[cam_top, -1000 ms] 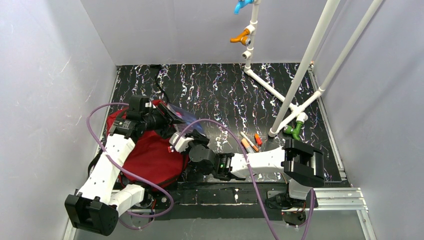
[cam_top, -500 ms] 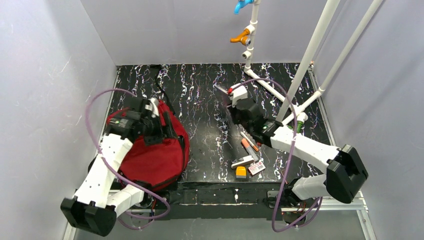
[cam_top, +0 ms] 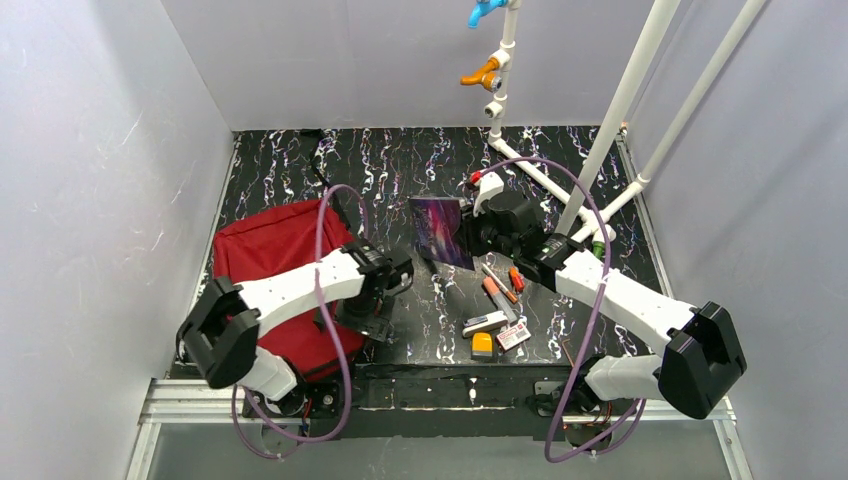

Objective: Pack the student bag
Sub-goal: Pick up the book from the center of the board, then place the book in the student bag.

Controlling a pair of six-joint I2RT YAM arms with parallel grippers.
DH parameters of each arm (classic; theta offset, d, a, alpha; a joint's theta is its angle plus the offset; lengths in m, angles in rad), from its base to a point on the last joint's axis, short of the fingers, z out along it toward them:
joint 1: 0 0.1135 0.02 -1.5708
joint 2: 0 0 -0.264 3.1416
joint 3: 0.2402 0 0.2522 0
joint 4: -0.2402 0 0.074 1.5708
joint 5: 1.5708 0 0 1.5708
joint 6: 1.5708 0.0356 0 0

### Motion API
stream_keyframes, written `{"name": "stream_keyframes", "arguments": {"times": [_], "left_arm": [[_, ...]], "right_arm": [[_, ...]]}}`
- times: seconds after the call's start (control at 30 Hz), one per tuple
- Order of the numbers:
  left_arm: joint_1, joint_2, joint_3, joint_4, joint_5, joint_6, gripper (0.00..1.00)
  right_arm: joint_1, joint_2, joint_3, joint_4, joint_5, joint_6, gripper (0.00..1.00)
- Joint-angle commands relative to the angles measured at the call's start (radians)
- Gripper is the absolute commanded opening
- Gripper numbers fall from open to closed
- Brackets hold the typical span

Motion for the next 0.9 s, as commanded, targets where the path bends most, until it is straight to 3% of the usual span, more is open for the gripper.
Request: {"name": "stream_keyframes", "arguments": {"times": [0.0,0.1,0.27,0.47,0.57,0.77,0.87], "left_arm": [[-0.062,0.086,0.016,-0.097,-0.165,-0.08,0.96],[-0.078,0.141,0.035,-0.105,-0.177,-0.075,0.84],[-0.079,0.158,0.082,-0.066,-0.174,-0.024,0.39],[-0.064,0.197,0.123,-0.018,-0.219,0.045,0.0],[0.038,0.173,0.174,0.07,-0.189,0.148,0.0],[0.268,0.093,0.392,0.313,0.18,0.368,0.0],[0.31,0.135,0.536,0.294,0.305,0.425,0.0]], "right_arm": [[-0.03,-0.061,0.034,0.108,-0.075,0.053,0.01],[-0.042,-0.065,0.024,0.12,-0.078,0.058,0.01],[-0.056,-0.068,0.024,0.117,-0.111,0.056,0.01],[-0.07,-0.09,0.025,0.101,-0.109,0.046,0.01],[-0.075,-0.104,0.027,0.084,-0.1,0.04,0.01],[-0.092,-0.105,0.055,-0.017,-0.091,0.063,0.01],[-0.097,-0.115,0.057,-0.038,-0.118,0.108,0.01]]}}
